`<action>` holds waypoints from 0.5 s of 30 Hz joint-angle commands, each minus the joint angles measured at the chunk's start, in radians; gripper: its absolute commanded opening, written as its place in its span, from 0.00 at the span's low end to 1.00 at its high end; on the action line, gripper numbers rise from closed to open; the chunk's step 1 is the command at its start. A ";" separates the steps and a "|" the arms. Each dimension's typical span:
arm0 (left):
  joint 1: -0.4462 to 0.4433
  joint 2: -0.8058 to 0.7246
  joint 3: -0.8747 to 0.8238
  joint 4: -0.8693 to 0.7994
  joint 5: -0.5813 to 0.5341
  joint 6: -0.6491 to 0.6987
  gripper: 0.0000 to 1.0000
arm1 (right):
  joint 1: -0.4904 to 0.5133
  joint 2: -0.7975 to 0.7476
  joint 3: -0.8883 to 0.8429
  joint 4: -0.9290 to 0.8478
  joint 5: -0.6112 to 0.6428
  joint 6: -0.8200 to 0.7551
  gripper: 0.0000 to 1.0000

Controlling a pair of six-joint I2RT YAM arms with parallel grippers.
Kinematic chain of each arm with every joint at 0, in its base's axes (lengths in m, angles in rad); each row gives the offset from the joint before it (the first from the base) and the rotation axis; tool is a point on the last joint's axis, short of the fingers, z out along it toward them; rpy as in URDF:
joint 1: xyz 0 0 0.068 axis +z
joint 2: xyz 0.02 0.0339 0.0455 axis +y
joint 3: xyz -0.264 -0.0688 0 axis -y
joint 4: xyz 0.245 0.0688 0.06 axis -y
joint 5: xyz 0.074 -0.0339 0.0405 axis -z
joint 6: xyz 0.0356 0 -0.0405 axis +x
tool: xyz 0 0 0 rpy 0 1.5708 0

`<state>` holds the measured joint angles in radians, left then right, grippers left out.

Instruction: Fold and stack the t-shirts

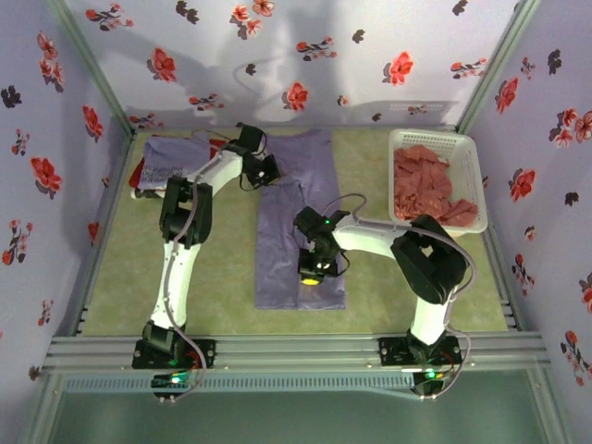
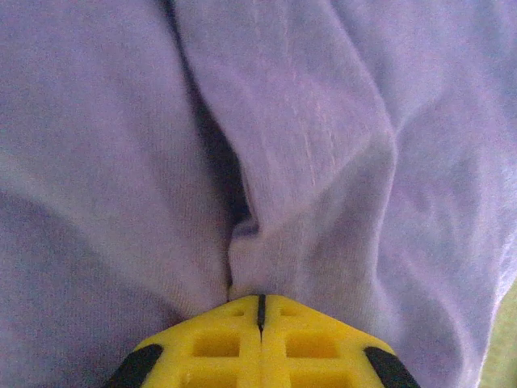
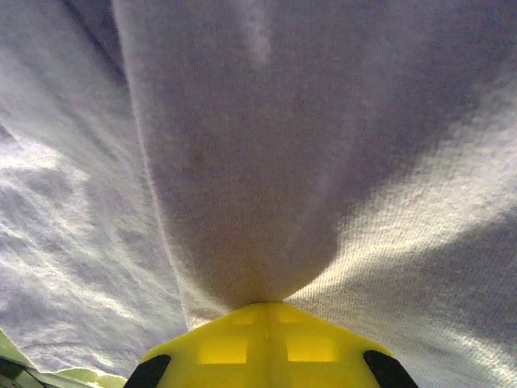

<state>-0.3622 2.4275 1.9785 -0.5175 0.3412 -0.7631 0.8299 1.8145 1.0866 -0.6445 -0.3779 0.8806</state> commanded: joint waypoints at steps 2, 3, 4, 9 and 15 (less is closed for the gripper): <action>0.018 -0.096 -0.080 -0.070 -0.047 0.065 0.10 | 0.010 -0.010 -0.030 -0.020 0.035 0.050 0.04; 0.021 -0.104 -0.087 -0.073 -0.044 0.069 0.13 | 0.009 -0.010 -0.044 -0.010 0.025 0.056 0.04; 0.024 -0.112 -0.094 -0.072 -0.041 0.068 0.15 | 0.009 -0.009 -0.052 -0.004 0.014 0.058 0.04; 0.004 -0.187 -0.086 -0.075 0.089 0.095 0.24 | 0.015 -0.066 -0.032 -0.004 0.006 0.012 0.08; -0.011 -0.425 -0.308 -0.135 0.038 0.169 0.32 | 0.008 -0.238 -0.016 -0.124 0.121 -0.034 0.22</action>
<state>-0.3626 2.1551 1.7664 -0.5873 0.3851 -0.6598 0.8425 1.6821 1.0595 -0.6785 -0.3340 0.8745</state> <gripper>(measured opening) 0.309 0.201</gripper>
